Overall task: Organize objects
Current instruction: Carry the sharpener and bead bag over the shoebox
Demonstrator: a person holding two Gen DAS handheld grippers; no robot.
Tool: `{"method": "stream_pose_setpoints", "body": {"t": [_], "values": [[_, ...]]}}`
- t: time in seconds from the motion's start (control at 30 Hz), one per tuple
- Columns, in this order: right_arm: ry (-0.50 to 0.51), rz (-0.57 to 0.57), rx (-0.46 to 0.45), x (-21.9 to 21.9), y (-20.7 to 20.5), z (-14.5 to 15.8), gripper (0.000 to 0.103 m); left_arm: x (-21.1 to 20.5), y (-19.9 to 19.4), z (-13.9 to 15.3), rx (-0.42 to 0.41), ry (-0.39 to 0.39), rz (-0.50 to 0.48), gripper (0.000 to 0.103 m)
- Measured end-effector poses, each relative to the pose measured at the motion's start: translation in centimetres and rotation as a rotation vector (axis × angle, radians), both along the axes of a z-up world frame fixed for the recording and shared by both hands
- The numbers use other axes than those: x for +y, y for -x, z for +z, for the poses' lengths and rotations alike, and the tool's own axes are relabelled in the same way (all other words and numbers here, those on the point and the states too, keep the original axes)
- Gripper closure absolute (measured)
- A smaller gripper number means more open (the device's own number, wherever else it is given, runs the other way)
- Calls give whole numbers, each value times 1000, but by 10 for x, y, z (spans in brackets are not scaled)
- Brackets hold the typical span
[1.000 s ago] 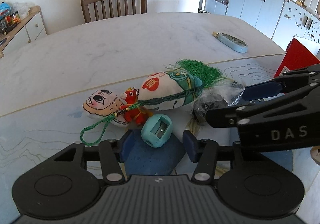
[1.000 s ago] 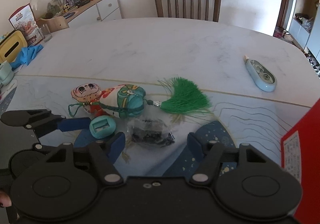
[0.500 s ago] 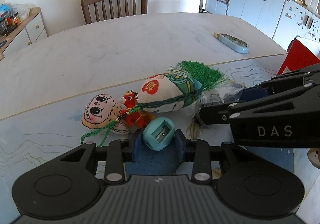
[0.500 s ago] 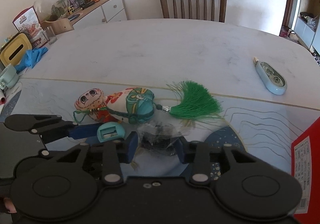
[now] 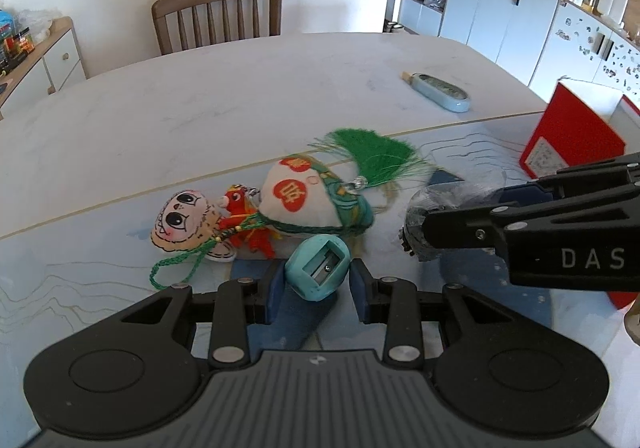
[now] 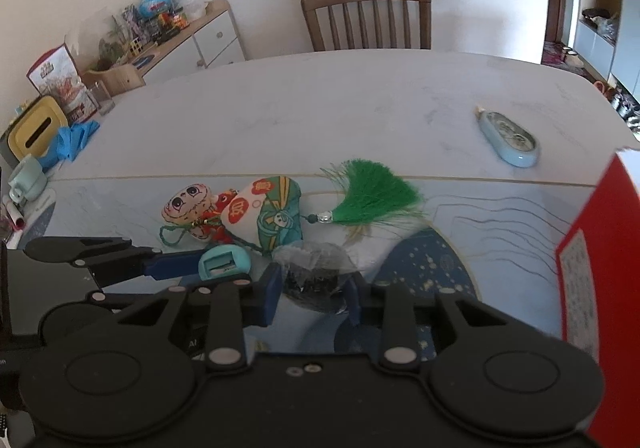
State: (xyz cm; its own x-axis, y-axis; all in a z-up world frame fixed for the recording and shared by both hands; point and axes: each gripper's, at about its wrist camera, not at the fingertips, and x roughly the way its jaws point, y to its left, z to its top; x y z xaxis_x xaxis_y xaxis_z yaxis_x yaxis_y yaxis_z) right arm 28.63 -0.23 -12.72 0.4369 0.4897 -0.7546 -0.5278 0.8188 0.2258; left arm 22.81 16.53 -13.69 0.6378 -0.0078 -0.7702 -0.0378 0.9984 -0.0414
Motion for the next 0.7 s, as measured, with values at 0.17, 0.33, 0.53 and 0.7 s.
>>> {"method": "stream_pose_setpoints", "body": {"t": [0.17, 0.33, 0.53, 0.7], "values": [[-26, -17, -11, -16, 12, 12, 72, -11, 7, 13, -7, 16, -18, 69], [-31, -27, -27, -35, 24, 28, 72, -26, 12, 30, -5, 22, -36, 69], [-41, -51, -42, -67, 36, 43, 72, -52, 18, 53, -27, 32, -74, 69], [-39, -90, -38, -95, 43, 55, 72, -75, 21, 70, -32, 36, -89, 69]]}}
